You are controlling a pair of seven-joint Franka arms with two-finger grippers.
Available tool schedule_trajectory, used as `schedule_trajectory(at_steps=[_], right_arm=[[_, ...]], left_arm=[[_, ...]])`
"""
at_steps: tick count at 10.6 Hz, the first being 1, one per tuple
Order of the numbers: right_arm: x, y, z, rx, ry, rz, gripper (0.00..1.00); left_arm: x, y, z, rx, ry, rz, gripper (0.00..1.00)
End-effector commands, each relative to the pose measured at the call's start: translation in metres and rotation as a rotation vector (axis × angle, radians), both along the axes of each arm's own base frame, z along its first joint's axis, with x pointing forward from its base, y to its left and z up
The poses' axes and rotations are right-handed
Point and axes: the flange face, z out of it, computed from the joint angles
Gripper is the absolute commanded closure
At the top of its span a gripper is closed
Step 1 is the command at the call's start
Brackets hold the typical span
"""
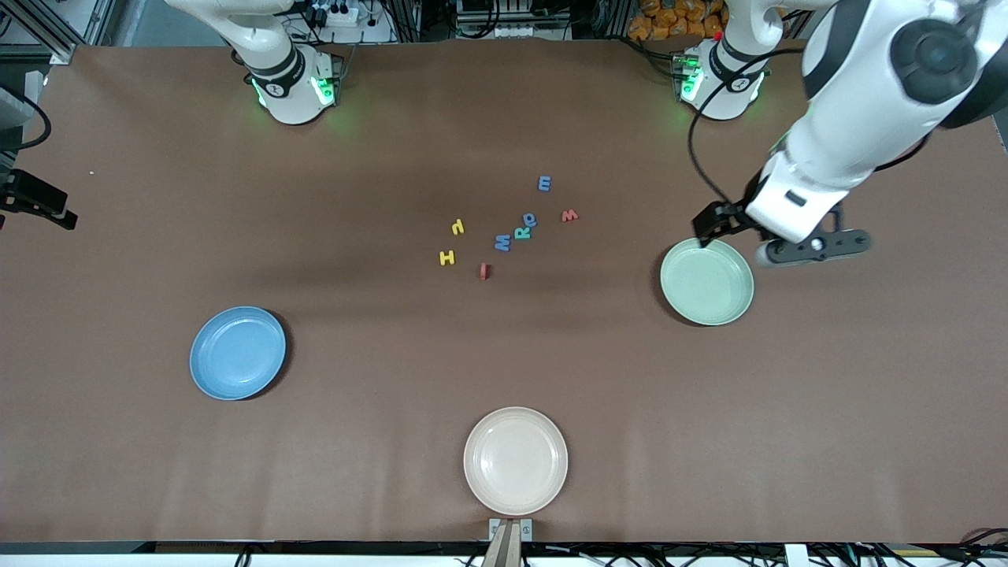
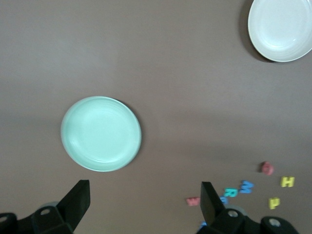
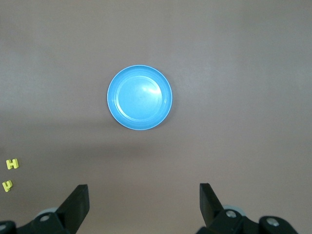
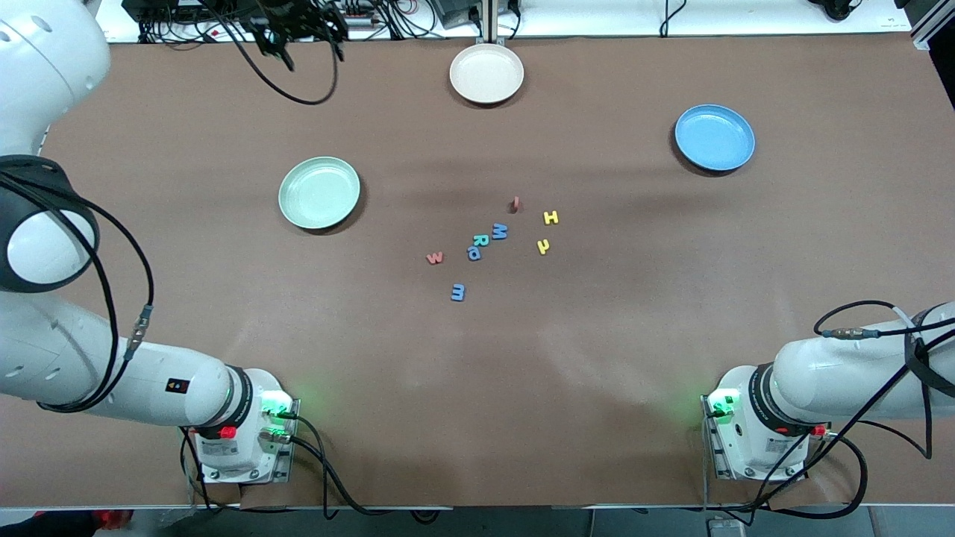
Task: Sort uppercase to blue plate, lowercase to green plate
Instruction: 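Move the left gripper over the letter pile toward the pink w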
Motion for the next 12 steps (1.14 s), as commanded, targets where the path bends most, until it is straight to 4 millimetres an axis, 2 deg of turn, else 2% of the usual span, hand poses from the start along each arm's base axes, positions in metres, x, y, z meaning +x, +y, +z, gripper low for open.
schedule_trajectory(at_steps=[1, 3, 4, 5, 9, 11, 12], right_arm=[[0.001, -0.004, -0.004, -0.006, 0.007, 0.009, 0.00], [0.008, -0.008, -0.017, -0.005, 0.025, 0.001, 0.00], [0.010, -0.018, -0.023, -0.005, 0.036, -0.017, 0.00], [0.013, -0.023, -0.031, -0.004, 0.047, -0.029, 0.00], [0.013, -0.054, -0.071, 0.006, 0.065, -0.085, 0.00], [0.015, -0.060, -0.076, 0.010, 0.065, -0.096, 0.00], [0.017, -0.062, -0.082, 0.010, 0.068, -0.101, 0.00]], left_arm=[[-0.023, -0.023, -0.036, -0.014, 0.032, 0.077, 0.00], [-0.025, -0.052, -0.068, -0.001, 0.068, 0.125, 0.00], [-0.027, -0.057, -0.084, 0.002, 0.082, 0.136, 0.00], [-0.034, -0.076, -0.102, 0.002, 0.086, 0.148, 0.00], [-0.058, -0.134, -0.184, 0.036, 0.131, 0.208, 0.00], [-0.070, -0.158, -0.229, 0.060, 0.157, 0.221, 0.00], [-0.072, -0.163, -0.251, 0.064, 0.166, 0.245, 0.00]])
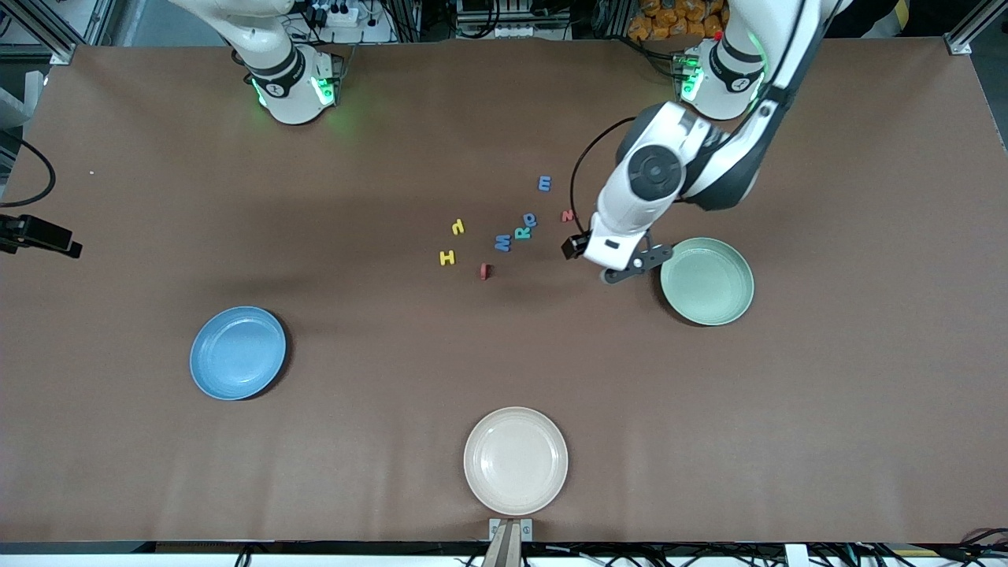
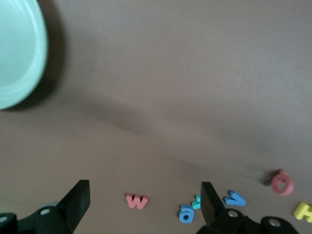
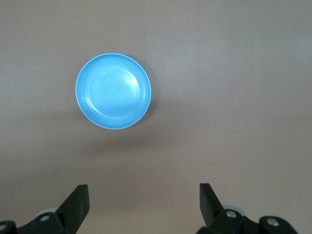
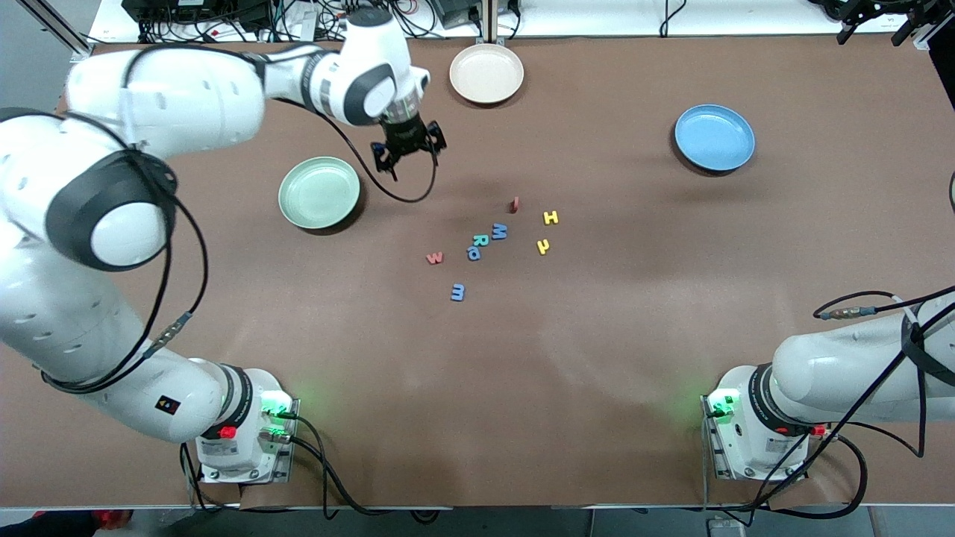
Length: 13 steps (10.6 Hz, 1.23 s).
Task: Sort uppercase to blue plate, lowercase to green plate
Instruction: 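Move the left gripper over the letter pile toward the pink w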
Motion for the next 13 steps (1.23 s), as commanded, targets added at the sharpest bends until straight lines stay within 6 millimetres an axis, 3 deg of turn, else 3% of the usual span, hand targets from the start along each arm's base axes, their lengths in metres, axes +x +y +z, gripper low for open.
schedule_trajectory(at_steps=[1, 3, 7, 9, 13], right_arm=[[0.000, -0.009, -0.008, 0.005, -0.001, -0.015, 0.00], [0.004, -0.019, -0.022, 0.007, 0.011, -0.029, 0.00], [0.008, -0.018, -0.025, 0.004, 0.002, -0.026, 0.00], [0.007, -0.019, -0.025, 0.005, 0.006, -0.028, 0.00], [0.008, -0.018, -0.025, 0.005, 0.006, -0.026, 0.00]], left_arm=[[-0.008, -0.021, -0.037, 0.006, -0.004, 0.044, 0.00], [-0.027, -0.043, -0.071, 0.019, 0.012, 0.079, 0.00], [-0.087, -0.045, -0.121, 0.119, 0.082, -0.005, 0.00], [-0.108, -0.042, -0.129, 0.152, 0.088, -0.071, 0.00], [-0.122, -0.052, -0.120, 0.137, 0.088, -0.113, 0.07]])
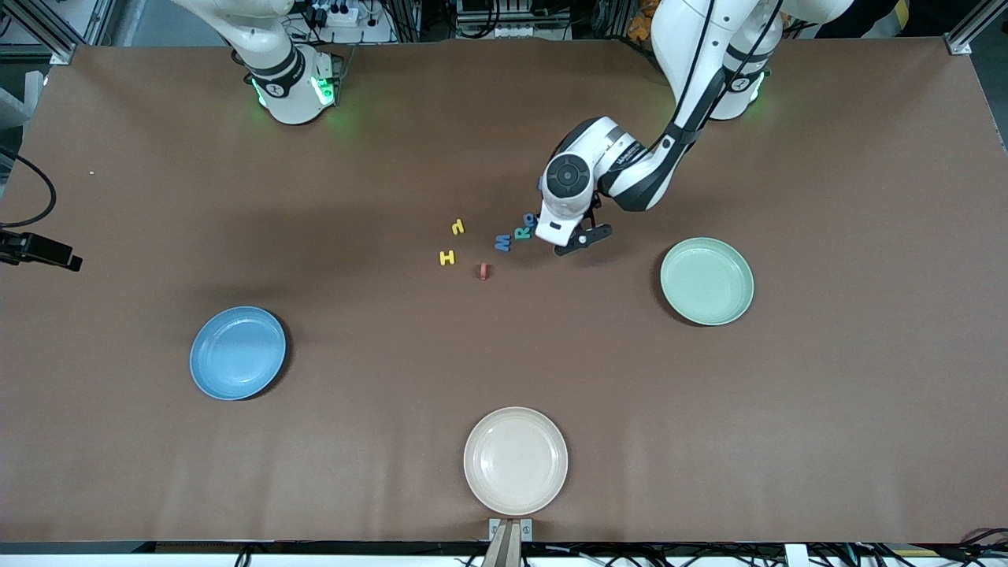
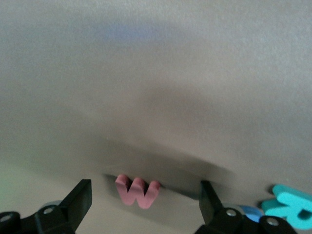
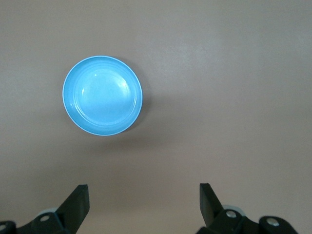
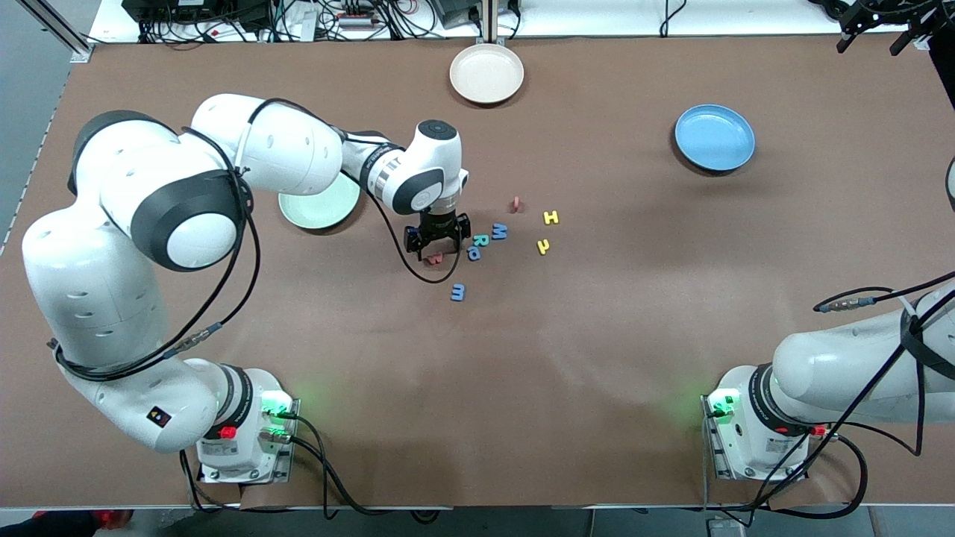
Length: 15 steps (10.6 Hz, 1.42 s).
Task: Sort uppercase to blue plate, lowercase to green plate
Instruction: 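Move the left gripper over the letter pile toward the pink w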
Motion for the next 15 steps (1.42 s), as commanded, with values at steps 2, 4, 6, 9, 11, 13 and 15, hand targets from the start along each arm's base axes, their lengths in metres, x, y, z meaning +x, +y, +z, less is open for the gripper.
schedule_trajectory(at_steps=[2, 4, 6, 9, 11, 13, 15], right_arm=[[-0.001, 0.000, 0.001, 0.006, -0.005, 0.002, 0.00], [-0.001, 0.000, 0.001, 0.007, -0.003, 0.002, 0.00], [-0.001, 0.000, 0.001, 0.006, -0.006, 0.002, 0.00], [-0.001, -0.001, 0.001, 0.006, -0.005, 0.000, 0.00], [-0.001, -0.001, 0.001, 0.006, -0.005, 0.000, 0.00], [-0.001, -0.001, 0.001, 0.006, -0.006, 0.000, 0.00], [-0.001, -0.001, 0.001, 0.006, -0.006, 0.000, 0.00]], left_arm=[[-0.010, 0.006, 0.020, -0.025, -0.020, -0.113, 0.10], [-0.015, 0.021, 0.041, -0.057, -0.031, -0.231, 0.12], [-0.008, 0.030, 0.043, -0.069, -0.030, -0.254, 0.14], [-0.002, 0.030, 0.042, -0.112, -0.074, -0.275, 0.15], [-0.011, 0.037, 0.030, -0.158, -0.141, -0.269, 0.15], [-0.017, 0.039, 0.021, -0.163, -0.148, -0.262, 0.16], [-0.019, 0.038, 0.019, -0.161, -0.145, -0.256, 0.16]])
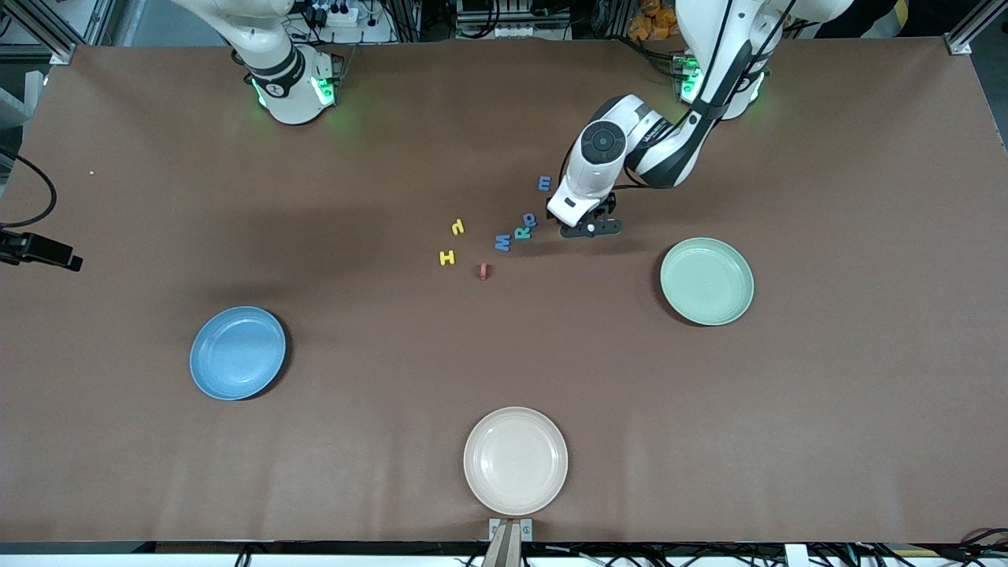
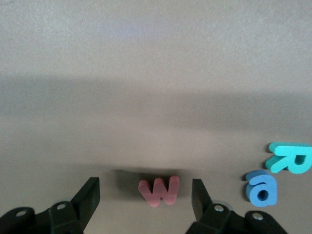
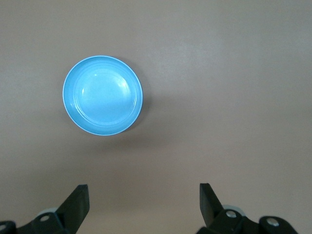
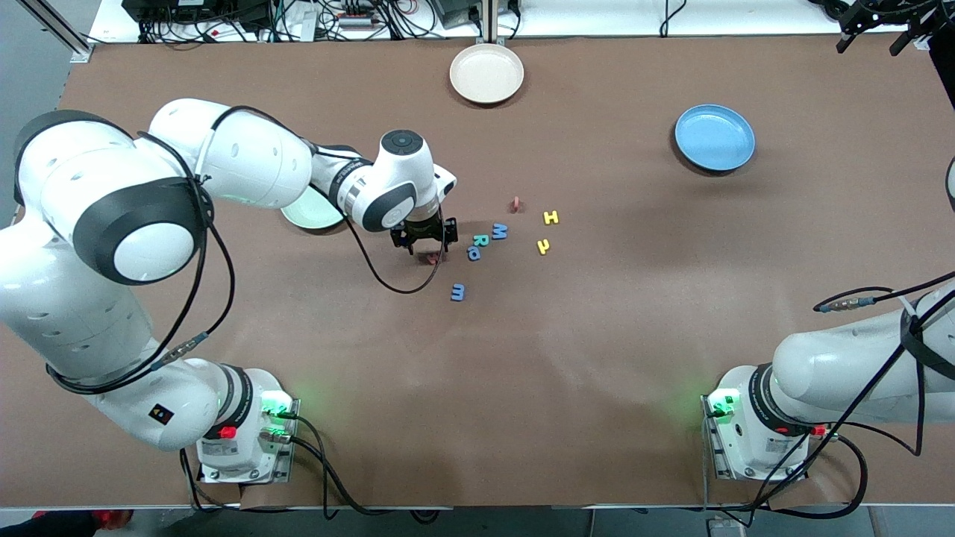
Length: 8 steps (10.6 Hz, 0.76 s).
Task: Sort uppercase to blue plate, lowercase to green plate
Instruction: 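Grasp the pink lowercase w with the left gripper and lift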
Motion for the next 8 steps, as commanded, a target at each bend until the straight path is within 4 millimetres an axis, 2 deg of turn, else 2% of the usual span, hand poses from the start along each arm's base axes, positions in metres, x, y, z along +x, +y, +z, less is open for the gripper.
schedule_trajectory(at_steps=[1, 5, 6, 8], right_arm=[[-0.001, -0.001, 0.001, 0.005, -0.007, 0.000, 0.00], [-0.001, -0.001, 0.001, 0.005, -0.007, 0.000, 0.00], [-0.001, -0.001, 0.001, 0.005, -0.007, 0.000, 0.00], [-0.001, -0.001, 0.000, 0.006, -0.005, 0.000, 0.00]], left_arm=[[-0.004, -0.003, 0.003, -0.006, -0.014, 0.019, 0.16], [-0.015, -0.014, -0.008, -0.028, -0.021, 0.025, 0.18], [-0.015, -0.014, -0.008, -0.028, -0.022, 0.023, 0.24], [-0.020, -0.011, -0.017, -0.012, -0.006, 0.015, 0.28]])
